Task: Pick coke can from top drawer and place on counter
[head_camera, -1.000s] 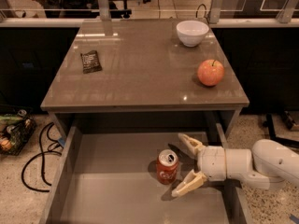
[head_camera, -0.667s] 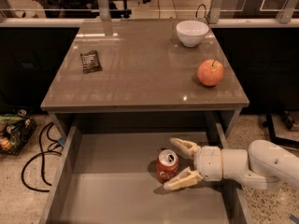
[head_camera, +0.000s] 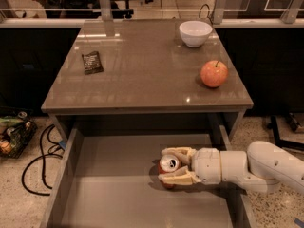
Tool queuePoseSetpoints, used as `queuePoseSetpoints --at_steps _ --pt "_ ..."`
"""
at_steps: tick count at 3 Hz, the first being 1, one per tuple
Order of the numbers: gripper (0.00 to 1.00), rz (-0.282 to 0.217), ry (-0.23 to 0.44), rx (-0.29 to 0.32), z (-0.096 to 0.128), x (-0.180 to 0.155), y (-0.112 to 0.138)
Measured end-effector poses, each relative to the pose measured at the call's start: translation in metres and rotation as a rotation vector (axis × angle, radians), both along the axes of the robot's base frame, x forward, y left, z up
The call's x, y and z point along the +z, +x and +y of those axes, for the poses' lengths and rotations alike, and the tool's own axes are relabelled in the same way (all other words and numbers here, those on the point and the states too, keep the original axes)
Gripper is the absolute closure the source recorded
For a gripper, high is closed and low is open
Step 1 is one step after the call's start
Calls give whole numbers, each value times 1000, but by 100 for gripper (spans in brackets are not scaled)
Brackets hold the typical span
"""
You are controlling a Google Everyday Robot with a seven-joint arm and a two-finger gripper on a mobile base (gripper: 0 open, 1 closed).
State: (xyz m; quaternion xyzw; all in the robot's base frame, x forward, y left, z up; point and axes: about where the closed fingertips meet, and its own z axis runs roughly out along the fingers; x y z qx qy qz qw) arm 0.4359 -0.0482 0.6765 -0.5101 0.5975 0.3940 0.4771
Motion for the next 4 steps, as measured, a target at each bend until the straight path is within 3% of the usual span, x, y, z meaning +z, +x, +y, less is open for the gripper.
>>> queuePoseSetpoints --at_steps 1,2,3,4 --pt "88 0 1 4 2 0 0" --pt "100 0 1 7 3 0 -1" --pt "100 0 1 7 3 0 -1" --pt "100 8 -12 24 15 30 -2"
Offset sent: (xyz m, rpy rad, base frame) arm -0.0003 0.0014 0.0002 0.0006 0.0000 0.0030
